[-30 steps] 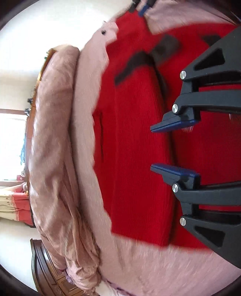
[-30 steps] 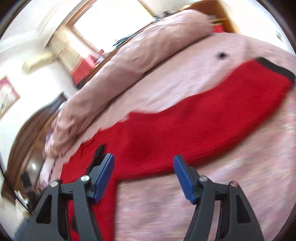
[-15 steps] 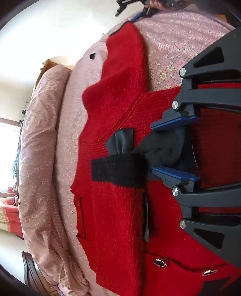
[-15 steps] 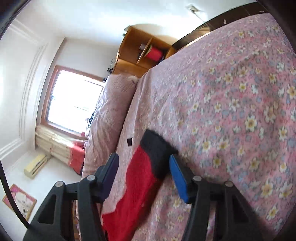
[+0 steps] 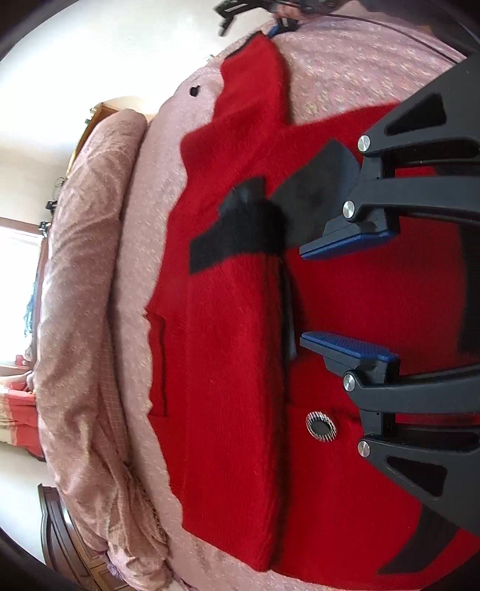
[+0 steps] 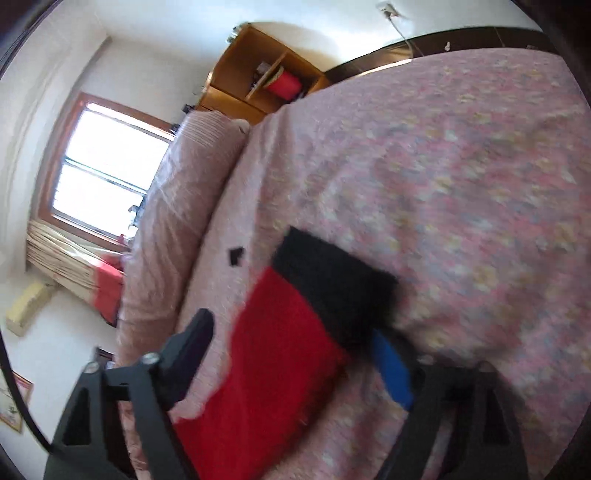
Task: Fold small clothes
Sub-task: 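Grasp the black cuff of the other red sleeve with the right tool, then fold the sleeve across the body with the right tool and release the cuff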
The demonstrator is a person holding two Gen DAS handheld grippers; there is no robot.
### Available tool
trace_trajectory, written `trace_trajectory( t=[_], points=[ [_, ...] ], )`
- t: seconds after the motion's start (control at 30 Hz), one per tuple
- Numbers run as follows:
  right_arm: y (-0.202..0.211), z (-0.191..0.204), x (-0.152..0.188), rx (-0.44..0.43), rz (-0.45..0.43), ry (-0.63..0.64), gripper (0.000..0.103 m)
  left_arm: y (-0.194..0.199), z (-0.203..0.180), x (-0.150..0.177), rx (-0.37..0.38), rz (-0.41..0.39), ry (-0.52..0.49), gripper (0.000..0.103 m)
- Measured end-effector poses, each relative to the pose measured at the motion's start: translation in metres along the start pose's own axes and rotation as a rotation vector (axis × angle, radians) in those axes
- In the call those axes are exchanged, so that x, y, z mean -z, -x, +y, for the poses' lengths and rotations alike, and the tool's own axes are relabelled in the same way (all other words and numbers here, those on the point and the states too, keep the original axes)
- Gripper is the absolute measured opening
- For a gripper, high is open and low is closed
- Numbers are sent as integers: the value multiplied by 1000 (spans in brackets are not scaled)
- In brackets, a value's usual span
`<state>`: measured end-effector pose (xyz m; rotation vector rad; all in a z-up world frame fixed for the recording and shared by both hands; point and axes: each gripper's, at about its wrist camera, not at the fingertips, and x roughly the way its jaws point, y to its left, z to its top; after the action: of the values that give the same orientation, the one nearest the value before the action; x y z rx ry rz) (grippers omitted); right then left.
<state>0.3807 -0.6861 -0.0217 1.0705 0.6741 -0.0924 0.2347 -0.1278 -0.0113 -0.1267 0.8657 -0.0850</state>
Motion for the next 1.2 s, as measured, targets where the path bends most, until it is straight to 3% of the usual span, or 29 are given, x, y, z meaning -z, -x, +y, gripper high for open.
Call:
trace_trajectory(
  t=[0.17,0.23,0.3,0.33,0.37,0.43,0.57,0.77,0.93,1.07,1.2],
  points=[
    [0,-3,-3,-31,-54,-21,91,11,22,-2,11,-6,50,34],
    [4,-13,-4,2,-69,-27,72,15,30,-5,22,-5,66,34],
    [9,-26,-3,44,-69,-57,29,22,38,-8,28,-13,76,34],
    [13,-37,-6,58,-58,-87,17,25,41,-9,26,-20,73,34],
    [12,-47,-8,52,-43,-141,12,29,46,-10,20,-37,62,34],
    [16,-66,-7,-53,-33,-252,11,31,51,-14,13,-42,23,34],
    [28,-41,-8,-11,-52,-218,10,37,76,-26,-3,-42,-4,34],
    [74,90,6,-25,-154,83,10,57,138,-45,27,-81,100,34],
    [94,199,79,-18,-210,429,10,56,184,-58,61,-74,109,34],
    [83,273,165,-65,-168,596,10,40,222,-67,68,-60,103,34],
    [48,347,272,-141,-88,753,10,29,253,-67,72,-62,140,34]
  ],
)
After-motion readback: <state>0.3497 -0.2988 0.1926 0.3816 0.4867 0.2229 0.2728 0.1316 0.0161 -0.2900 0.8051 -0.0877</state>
